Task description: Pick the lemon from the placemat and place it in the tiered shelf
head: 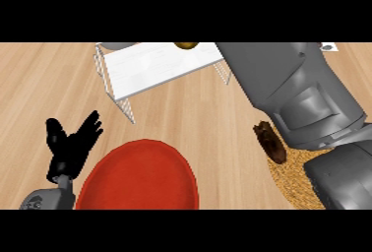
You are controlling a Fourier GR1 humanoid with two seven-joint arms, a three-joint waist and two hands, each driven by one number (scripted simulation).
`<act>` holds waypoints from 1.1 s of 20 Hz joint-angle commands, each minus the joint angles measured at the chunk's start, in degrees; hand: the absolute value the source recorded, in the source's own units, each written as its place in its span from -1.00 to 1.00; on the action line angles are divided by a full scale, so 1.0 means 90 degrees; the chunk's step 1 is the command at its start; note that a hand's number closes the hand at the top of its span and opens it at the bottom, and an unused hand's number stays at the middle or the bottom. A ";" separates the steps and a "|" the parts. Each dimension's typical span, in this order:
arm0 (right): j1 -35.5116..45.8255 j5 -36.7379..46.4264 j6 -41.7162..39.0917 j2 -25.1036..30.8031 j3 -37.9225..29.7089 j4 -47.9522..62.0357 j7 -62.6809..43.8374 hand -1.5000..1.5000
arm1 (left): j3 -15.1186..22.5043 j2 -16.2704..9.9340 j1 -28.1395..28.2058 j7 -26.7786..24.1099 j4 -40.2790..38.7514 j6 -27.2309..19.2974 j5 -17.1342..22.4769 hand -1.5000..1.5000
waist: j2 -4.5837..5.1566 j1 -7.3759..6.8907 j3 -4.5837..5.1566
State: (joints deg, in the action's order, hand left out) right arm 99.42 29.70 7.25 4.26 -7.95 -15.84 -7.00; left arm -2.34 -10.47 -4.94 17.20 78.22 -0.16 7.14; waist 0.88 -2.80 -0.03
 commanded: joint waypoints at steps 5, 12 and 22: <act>0.0177 -0.1005 0.0216 0.0116 -0.1097 -0.0056 0.0026 -1.00 | 0.0060 -0.0011 0.0032 0.0080 -0.0118 0.0073 -0.0058 0.00 | 0.0042 -0.0064 0.0015; 0.0112 -0.1703 0.0641 0.0354 -0.1869 -0.0161 0.0073 -1.00 | -0.0042 0.0020 -0.0080 0.0018 -0.0210 0.0018 -0.0041 0.00 | 0.0025 0.0015 0.0015; -0.0127 -0.1589 0.1730 0.1399 -0.2061 -0.0082 -0.0097 -1.00 | -0.0096 -0.0039 0.0341 -0.0208 -0.0032 0.0176 0.0007 0.00 | -0.0001 0.0039 0.0012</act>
State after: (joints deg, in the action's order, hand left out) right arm 99.58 16.06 19.54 14.08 -25.02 -16.52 -7.77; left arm -3.05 -10.65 -3.92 16.09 78.65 0.93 7.33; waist 0.87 -2.57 -0.02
